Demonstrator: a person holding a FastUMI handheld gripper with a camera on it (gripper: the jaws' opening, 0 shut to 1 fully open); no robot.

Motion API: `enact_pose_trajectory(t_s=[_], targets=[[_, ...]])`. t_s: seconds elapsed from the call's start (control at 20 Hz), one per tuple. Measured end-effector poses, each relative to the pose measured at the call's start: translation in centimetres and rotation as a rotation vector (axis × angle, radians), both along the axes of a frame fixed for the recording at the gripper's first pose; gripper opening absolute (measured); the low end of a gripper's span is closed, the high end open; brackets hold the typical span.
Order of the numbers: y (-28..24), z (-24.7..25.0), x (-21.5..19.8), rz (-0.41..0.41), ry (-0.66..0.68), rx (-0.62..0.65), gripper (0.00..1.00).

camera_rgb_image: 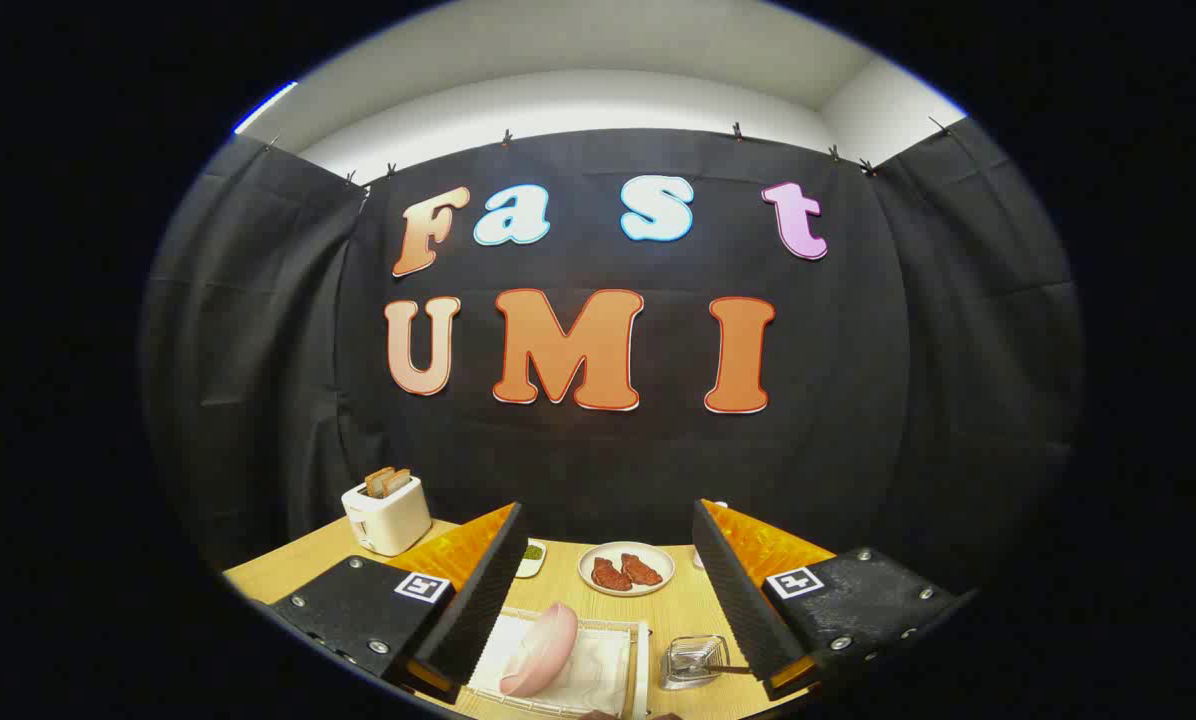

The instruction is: Take the plate from the dish rack, then take the spoon from the basket and place it into the plate.

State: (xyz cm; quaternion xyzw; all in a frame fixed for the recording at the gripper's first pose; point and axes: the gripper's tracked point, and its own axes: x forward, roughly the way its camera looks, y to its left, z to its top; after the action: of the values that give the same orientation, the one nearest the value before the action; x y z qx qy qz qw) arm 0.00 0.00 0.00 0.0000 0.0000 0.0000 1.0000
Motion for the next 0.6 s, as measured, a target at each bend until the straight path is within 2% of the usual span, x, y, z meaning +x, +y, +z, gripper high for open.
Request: enact_pose_trajectory(t_s=[0.4,0.6], targets=[[-0.4,1.4,-0.4,0.007,-0.029,-0.006,0.99],[-0.3,0.8,-0.3,0.017,-0.003,-0.002,0.99]])
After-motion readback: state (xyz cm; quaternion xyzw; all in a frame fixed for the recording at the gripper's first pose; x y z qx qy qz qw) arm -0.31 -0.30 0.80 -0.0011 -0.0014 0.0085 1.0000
